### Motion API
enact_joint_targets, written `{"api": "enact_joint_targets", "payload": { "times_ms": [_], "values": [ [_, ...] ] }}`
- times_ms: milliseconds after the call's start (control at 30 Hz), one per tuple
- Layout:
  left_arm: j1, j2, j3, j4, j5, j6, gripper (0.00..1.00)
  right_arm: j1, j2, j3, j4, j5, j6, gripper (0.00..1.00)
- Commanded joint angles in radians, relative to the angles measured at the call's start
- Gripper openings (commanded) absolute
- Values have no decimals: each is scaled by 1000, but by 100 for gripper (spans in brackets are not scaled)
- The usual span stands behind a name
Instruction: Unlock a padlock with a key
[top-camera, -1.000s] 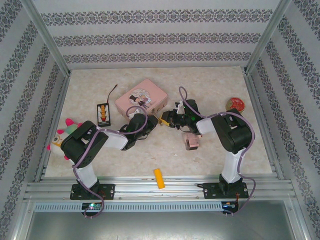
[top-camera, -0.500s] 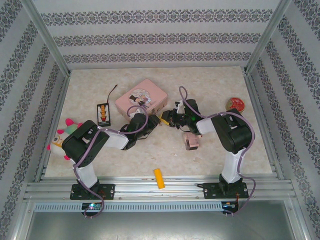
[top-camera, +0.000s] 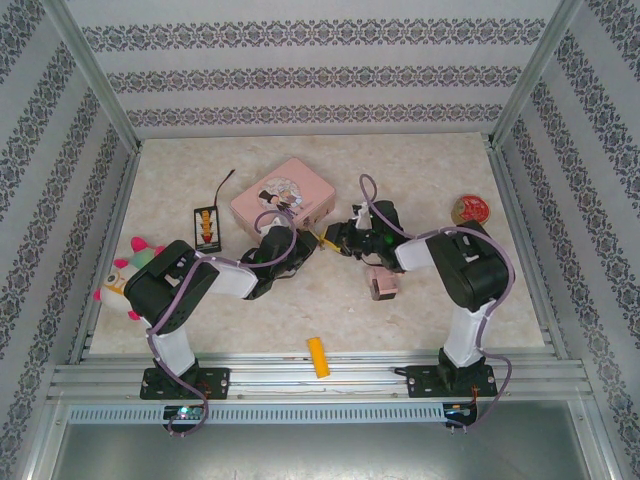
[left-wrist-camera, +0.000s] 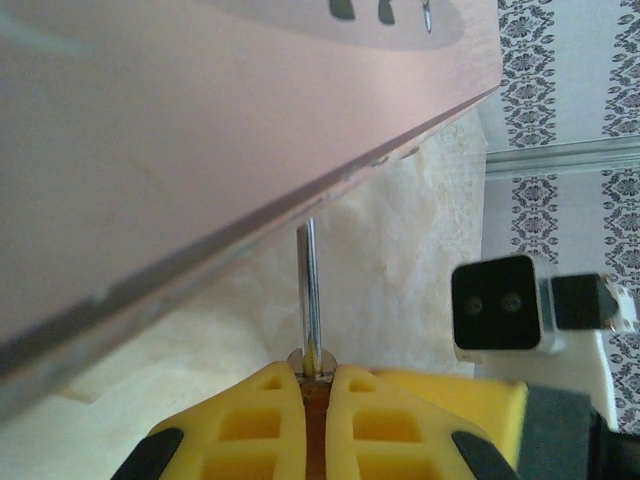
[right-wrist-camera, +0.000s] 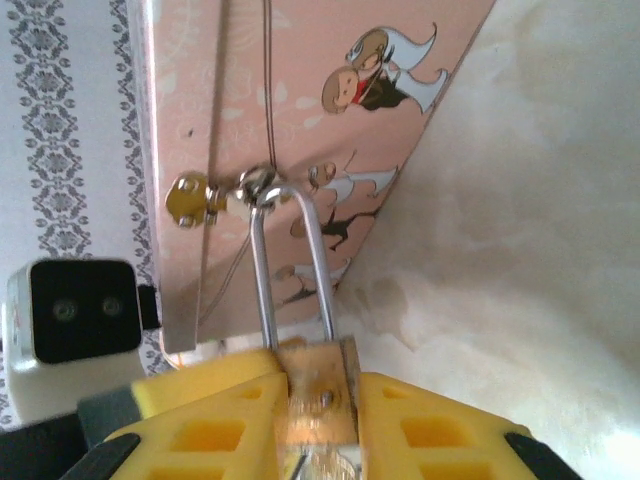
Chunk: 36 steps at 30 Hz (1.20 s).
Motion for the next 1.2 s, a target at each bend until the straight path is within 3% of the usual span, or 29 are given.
{"api": "enact_joint_targets", "payload": {
  "times_ms": [0, 233, 433, 800, 1167],
  "values": [
    [-16, 16, 43, -6, 31, -23, 0, 1, -102, -33, -92, 50, -134, 25],
    [-16, -4, 49, -37, 16, -42, 0, 30, -279, -45, -404, 254, -424, 25],
    [-15, -40, 53, -108, 22, -42, 0, 153, -358, -7, -596, 513, -671, 21],
    [-12, -67, 55, -155, 37, -73, 0, 289, -389, -45, -534, 787, -918, 20],
    [-9, -68, 51, -159, 50, -78, 0, 362, -311, -30, -422, 848, -1113, 21]
  ]
}}
